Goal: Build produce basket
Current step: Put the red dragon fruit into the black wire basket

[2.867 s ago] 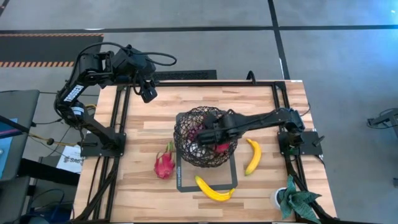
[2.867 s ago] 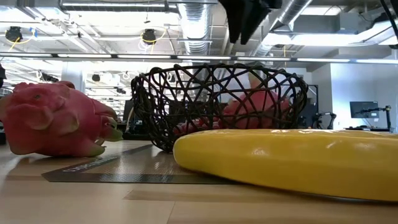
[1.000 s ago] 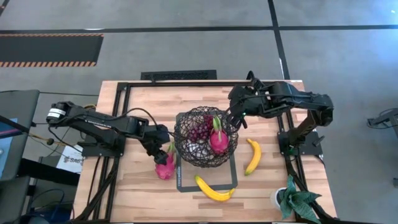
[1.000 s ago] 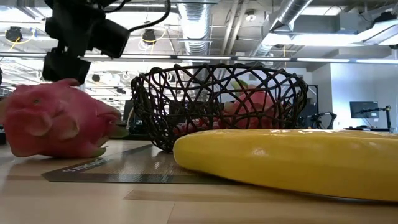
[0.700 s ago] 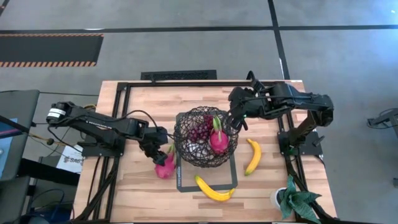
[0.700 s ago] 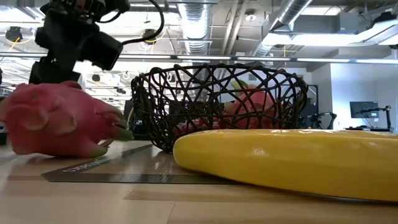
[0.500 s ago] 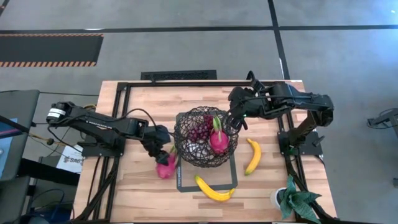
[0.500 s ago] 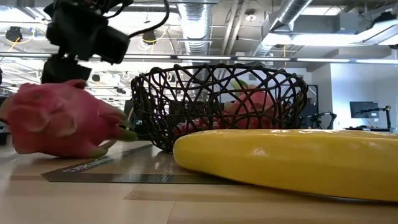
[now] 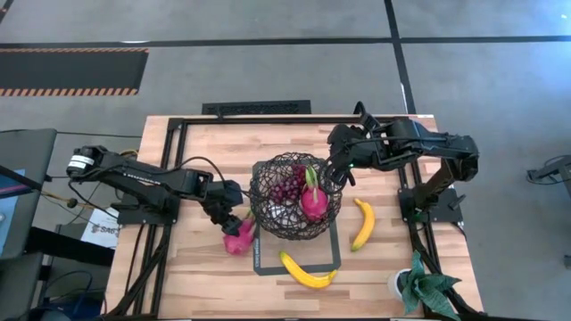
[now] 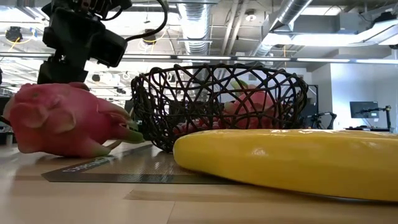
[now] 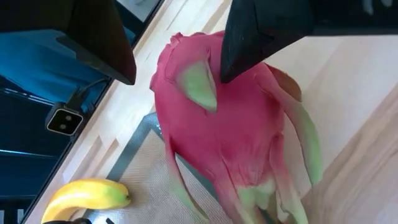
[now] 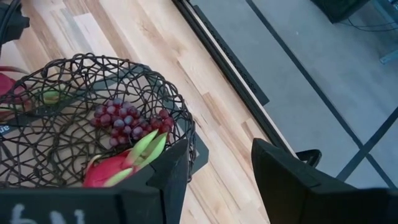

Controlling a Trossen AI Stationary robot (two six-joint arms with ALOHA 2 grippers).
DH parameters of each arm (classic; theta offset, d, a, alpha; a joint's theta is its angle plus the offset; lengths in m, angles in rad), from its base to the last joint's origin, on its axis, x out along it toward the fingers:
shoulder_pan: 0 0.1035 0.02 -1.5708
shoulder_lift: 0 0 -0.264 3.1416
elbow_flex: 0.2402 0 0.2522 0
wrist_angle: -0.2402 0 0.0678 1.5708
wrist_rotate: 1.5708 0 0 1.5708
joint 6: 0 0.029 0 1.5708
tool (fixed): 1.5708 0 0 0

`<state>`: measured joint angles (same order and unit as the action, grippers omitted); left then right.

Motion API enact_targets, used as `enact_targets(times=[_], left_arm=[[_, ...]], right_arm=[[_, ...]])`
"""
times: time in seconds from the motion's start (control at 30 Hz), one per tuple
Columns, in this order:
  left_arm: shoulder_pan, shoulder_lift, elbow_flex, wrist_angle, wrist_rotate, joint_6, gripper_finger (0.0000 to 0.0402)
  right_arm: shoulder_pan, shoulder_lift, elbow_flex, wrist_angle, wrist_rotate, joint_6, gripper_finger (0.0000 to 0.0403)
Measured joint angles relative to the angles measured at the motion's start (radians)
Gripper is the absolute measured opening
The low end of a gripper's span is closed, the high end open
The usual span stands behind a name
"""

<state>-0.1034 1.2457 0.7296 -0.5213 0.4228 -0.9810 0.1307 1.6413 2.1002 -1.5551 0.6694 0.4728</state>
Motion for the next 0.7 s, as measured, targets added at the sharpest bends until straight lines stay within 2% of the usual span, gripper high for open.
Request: enact_targets(times=[0.13,0.33,0.53,0.7], left_arm=[[-0.018,0.000,0.000,-0.003,-0.014,0.016,0.0159],[-0.046,0.000,0.000,-0.002,-0.087,0.019,0.0021],[-0.073,0.000,0.001,0.038,-0.177,0.015,0.0005],[-0.097,-0.018,0.014,0.054,-0.212,-0.025,0.0001]], right_arm=[[0.000,0.000,0.000,0.000,0.000,0.000,0.0188],[0.000,0.000,0.000,0.000,0.000,-0.001,0.0180],[0.000,0.000,0.000,0.000,0.001,-0.002,0.0174],[0.000,0.000,0.000,0.000,0.001,-0.002,0.0163]])
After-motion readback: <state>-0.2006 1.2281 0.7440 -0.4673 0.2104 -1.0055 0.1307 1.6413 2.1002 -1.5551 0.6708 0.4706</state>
